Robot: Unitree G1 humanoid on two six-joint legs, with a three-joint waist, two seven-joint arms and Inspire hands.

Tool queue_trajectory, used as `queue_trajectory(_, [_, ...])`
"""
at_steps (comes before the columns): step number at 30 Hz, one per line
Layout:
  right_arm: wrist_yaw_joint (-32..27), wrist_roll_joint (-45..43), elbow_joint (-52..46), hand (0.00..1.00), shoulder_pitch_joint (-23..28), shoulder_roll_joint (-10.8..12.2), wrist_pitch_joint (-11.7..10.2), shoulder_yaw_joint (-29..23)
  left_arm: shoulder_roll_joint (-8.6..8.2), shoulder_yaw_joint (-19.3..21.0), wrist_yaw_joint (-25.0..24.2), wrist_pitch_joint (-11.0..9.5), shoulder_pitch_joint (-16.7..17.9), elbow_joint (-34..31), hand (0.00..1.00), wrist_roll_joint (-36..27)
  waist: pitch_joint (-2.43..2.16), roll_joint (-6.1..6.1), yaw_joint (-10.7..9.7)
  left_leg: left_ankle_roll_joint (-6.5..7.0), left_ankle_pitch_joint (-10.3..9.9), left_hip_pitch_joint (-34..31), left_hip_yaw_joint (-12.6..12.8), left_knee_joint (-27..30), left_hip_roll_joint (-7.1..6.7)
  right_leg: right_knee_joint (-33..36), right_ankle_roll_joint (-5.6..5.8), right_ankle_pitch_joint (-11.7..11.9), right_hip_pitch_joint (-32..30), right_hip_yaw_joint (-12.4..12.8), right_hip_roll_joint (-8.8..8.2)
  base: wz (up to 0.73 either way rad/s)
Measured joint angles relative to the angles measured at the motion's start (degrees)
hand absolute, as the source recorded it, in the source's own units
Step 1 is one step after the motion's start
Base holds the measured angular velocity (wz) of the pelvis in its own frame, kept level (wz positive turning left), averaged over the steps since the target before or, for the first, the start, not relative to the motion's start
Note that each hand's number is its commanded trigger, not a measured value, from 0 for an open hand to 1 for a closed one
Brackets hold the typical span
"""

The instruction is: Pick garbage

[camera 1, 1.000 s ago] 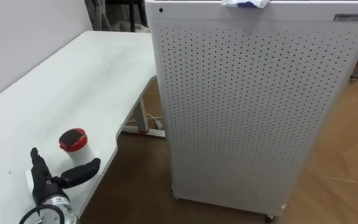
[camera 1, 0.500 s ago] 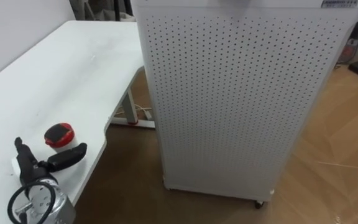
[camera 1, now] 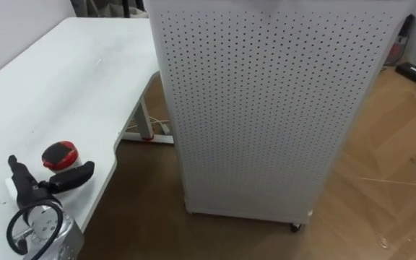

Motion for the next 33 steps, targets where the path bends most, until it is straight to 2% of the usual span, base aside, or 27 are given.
queue_trajectory(1, [0.0, 0.0, 0.0, 1.0, 0.0, 0.0, 0.0, 0.0, 0.01, 0.0, 0.2, 0.0, 0.0, 0.1, 0.0, 0.0, 0.01, 0.04, -0.1, 0.01, 0.0, 0.0, 0.1, 0.0, 0.0, 0.0, 0.01, 0.0, 0.0, 0.0, -0.03, 0.0])
queue_trajectory(3, [0.0, 0.5, -0.1, 1.0, -0.1, 0.0, 0.0, 0.2, 0.16, 0.0, 0.4, 0.0, -0.1, 0.5, 0.14, 0.0, 0.07, 0.14, -0.7, 0.07, 0.0, -0.2, 1.3, 0.0, 0.2, 0.1, 0.02, 0.0, -0.3, 0.3, -0.07, 0.0])
queue_trajectory(4, [0.0, 0.7, -0.1, 1.0, -0.1, 0.0, 0.0, 0.2, 0.21, 0.0, 0.4, -0.1, -0.2, 0.5, 0.55, 0.0, 0.07, 0.14, -0.6, 0.07, 0.0, -0.4, 1.4, 0.0, 0.22, 0.2, 0.02, 0.0, -0.6, 0.5, -0.05, -0.06])
queue_trajectory(5, [0.0, 0.7, -0.1, 1.0, -0.4, 0.0, 0.0, 0.3, 0.44, 0.0, 0.5, -0.2, -0.4, 0.5, 0.71, 0.0, 0.11, 0.16, -0.7, 0.09, 0.1, -0.9, 1.6, 0.3, 0.26, 0.6, 0.01, 0.0, -1.3, 0.7, -0.08, -0.09])
queue_trajectory(6, [0.0, 0.6, -0.1, 1.0, -0.6, 0.0, 0.0, 0.4, 0.61, 0.1, 0.7, -0.2, -0.5, 0.6, 0.76, 0.0, 0.13, 0.19, -0.8, 0.1, 0.1, -1.2, 1.8, 0.5, 0.31, 0.9, -0.01, 0.0, -1.7, 0.9, -0.07, -0.08])
queue_trajectory(7, [0.0, 0.6, 0.0, 1.0, -0.6, 0.0, 0.0, 0.5, 0.7, 0.1, 0.8, -0.3, -0.5, 0.7, 1.0, 0.0, 0.13, 0.19, -0.8, 0.1, 0.1, -1.3, 1.9, 0.6, 0.33, 0.9, -0.01, 0.0, -1.8, 0.9, -0.07, -0.03])
queue_trajectory(10, [-0.1, 0.6, -0.1, 1.0, -0.6, 0.0, 0.0, 0.5, 1.39, 0.4, 1.9, -0.8, -0.8, 2.0, 1.0, 0.0, 0.14, 0.17, -0.9, 0.1, 0.1, -1.6, 1.9, 1.0, 0.37, 1.1, -0.02, 0.0, -1.8, 0.7, -0.16, 0.05])
queue_trajectory(12, [-0.2, 0.7, -0.1, 1.0, -0.8, 0.0, 0.0, 0.6, 2.63, 1.0, 1.9, -0.8, -0.8, 2.4, 1.0, -0.5, 0.37, -0.17, -0.9, 0.24, 0.1, -2.0, 2.0, 1.1, 0.33, 1.5, -0.01, 0.0, -2.0, 0.4, -0.34, 0.09])
queue_trajectory(14, [-0.2, 0.8, -0.1, 1.0, -0.9, 0.1, 0.0, 0.6, 3.13, 1.5, 1.9, -0.9, -1.0, 2.4, 1.0, -1.5, 0.57, -0.47, -1.0, 0.28, 0.2, -2.4, 2.0, 1.6, 0.26, 1.4, 0.11, 0.0, -2.1, 0.2, -0.52, 0.12])
queue_trajectory(15, [-0.2, 1.1, -0.2, 1.0, -0.9, 0.1, -0.1, 0.5, 3.17, 2.3, 1.9, -1.0, -1.6, 2.4, 1.0, -2.1, 0.78, -0.67, -1.3, 0.39, 0.2, -2.9, 2.1, 1.8, 0.28, 1.4, 0.25, 0.0, -2.2, -0.4, -0.73, 0.17])
queue_trajectory(17, [-0.2, 1.3, -0.3, 1.0, -1.1, 0.1, -0.1, 0.5, 3.31, 2.6, 1.9, -1.2, -2.6, 2.7, 1.0, -3.8, 0.91, -0.83, -1.3, 0.62, 0.3, -3.5, 2.5, 2.0, 0.32, 1.4, 0.44, 0.1, -2.7, -0.3, -0.86, 0.12])
queue_trajectory(19, [-0.2, 1.2, -0.4, 1.0, -1.1, 0.1, -0.1, 0.5, 3.42, 2.6, 1.9, -1.3, -3.0, 2.8, 1.0, -3.9, 1.09, -0.57, -1.3, 0.77, 0.3, -4.0, 2.6, 2.1, 0.21, 1.6, 0.6, 0.2, -3.1, -0.2, -1.02, 0.06])
queue_trajectory(21, [-0.2, 1.1, -0.4, 1.0, -1.2, 0.1, -0.1, 0.4, 3.18, 2.4, 1.9, -1.3, -3.4, 2.7, 1.0, -4.4, 1.04, -0.23, -1.4, 1.09, 0.3, -4.5, 2.7, 2.3, -0.09, 1.7, 0.82, 0.2, -3.3, -0.5, -1.41, 0.11])
queue_trajectory(28, [0.1, -0.3, -0.1, 1.0, -2.3, 0.0, -0.1, 0.5, 2.77, 2.3, 1.8, -1.4, -3.6, 2.7, 1.0, -5.5, 1.4, 0.55, -2.2, 1.67, 0.0, -4.8, 2.8, 2.6, -0.32, 2.3, 1.08, 0.1, -3.5, -0.4, -1.68, 0.05])
queue_trajectory(30, [0.4, -0.3, 0.1, 1.0, -2.2, 0.0, -0.1, 0.3, 2.77, 2.3, 1.8, -1.4, -3.6, 2.7, 1.0, -5.6, 1.41, 0.55, -2.2, 1.74, 0.0, -4.8, 4.4, 2.5, 0.05, 2.4, 1.12, 0.1, -3.8, -0.2, -1.74, -0.05])
queue_trajectory(33, [0.5, -0.2, 0.1, 1.0, -2.2, -0.2, -0.2, 0.3, 2.78, 1.6, 1.8, -1.8, -3.5, 2.7, 1.0, -7.0, 1.4, 0.53, -2.2, 1.81, -0.1, -4.6, 5.2, 2.4, 0.17, 2.5, 1.21, 0.2, -4.0, 0.4, -1.75, -0.08])
